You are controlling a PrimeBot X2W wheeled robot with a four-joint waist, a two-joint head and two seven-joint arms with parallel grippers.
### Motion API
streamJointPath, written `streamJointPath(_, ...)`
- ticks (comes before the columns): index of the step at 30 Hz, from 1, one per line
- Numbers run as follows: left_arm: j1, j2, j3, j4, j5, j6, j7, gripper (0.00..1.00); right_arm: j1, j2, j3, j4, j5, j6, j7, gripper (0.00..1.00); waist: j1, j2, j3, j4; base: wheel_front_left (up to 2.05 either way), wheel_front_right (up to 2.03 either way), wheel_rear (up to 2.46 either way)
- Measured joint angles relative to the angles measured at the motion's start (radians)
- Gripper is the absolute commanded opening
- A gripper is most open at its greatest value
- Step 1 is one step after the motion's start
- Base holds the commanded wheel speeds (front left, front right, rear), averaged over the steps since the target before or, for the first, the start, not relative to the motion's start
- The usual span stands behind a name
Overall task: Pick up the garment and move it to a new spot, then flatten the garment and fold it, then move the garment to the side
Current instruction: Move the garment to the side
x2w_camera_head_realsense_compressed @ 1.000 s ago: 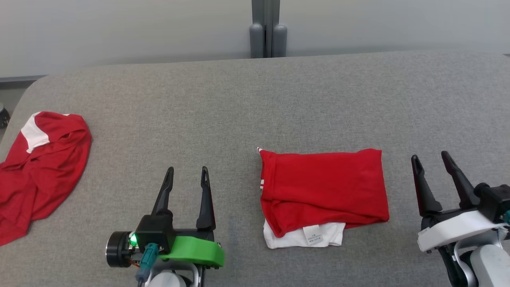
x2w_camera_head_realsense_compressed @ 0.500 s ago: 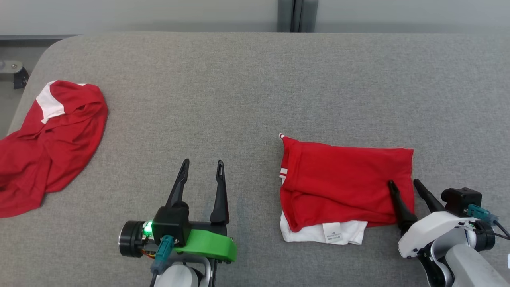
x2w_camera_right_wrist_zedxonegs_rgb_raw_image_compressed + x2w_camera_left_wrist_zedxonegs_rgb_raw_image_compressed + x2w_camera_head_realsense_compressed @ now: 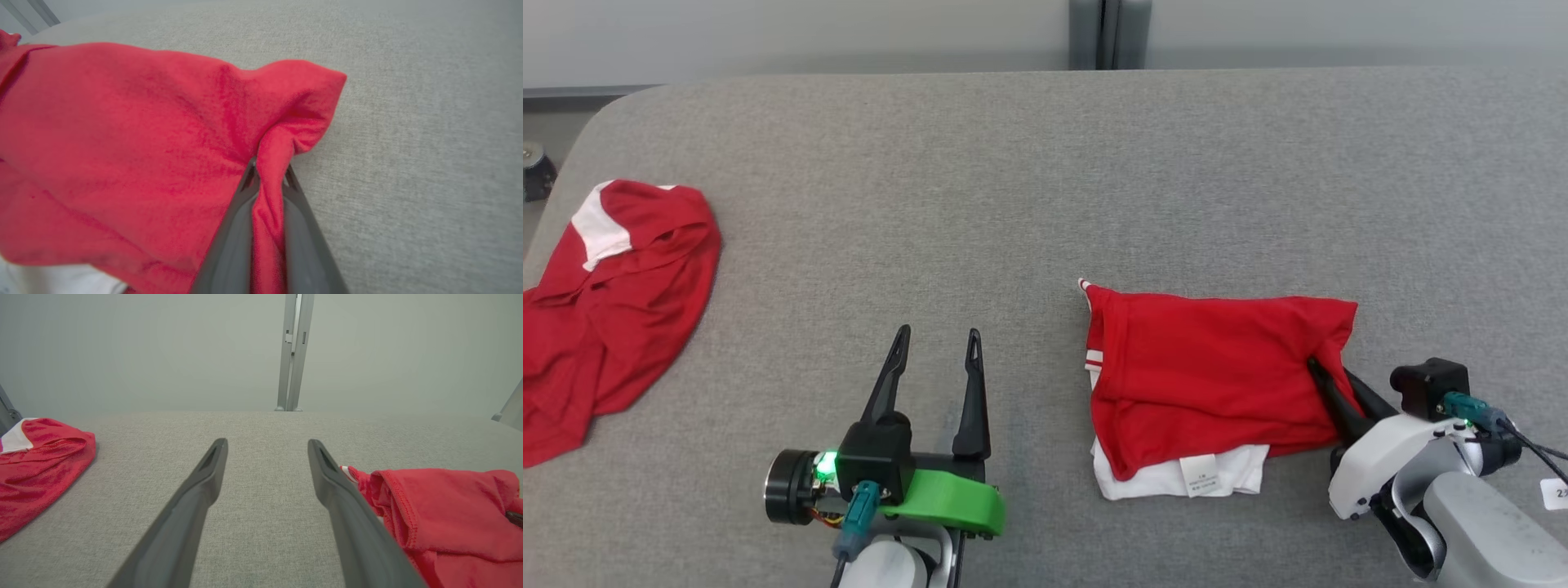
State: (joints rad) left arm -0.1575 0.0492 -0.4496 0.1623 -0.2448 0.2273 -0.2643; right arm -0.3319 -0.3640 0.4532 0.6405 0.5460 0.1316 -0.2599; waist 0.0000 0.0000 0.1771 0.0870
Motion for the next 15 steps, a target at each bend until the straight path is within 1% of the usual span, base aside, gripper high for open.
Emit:
streamJointPath(5, -0.009, 0.0, 0.013, -0.002, 0.021, -0.012, 0.0, 1.0, -0.054, -0.071, 0.044, -0.035, -0.073, 0.0, -0.002, 0.0, 0.0, 0.0, -0.002, -0.064, 0.0, 0.0, 0.0)
streamJointPath(7, -0.032, 0.0, 0.006, 0.003, 0.033, -0.019, 0.0, 1.0, -0.082, -0.115, 0.066, -0.041, -0.1, 0.0, -0.003, 0.0, 0.0, 0.0, 0.001, -0.098, 0.0, 0.0, 0.0)
streamJointPath(15, -0.174, -0.001, -0.081, 0.035, 0.092, -0.044, 0.0, 1.0, -0.191, -0.286, 0.132, -0.033, -0.122, 0.0, -0.003, 0.0, 0.0, 0.0, 0.047, -0.219, 0.0, 0.0, 0.0)
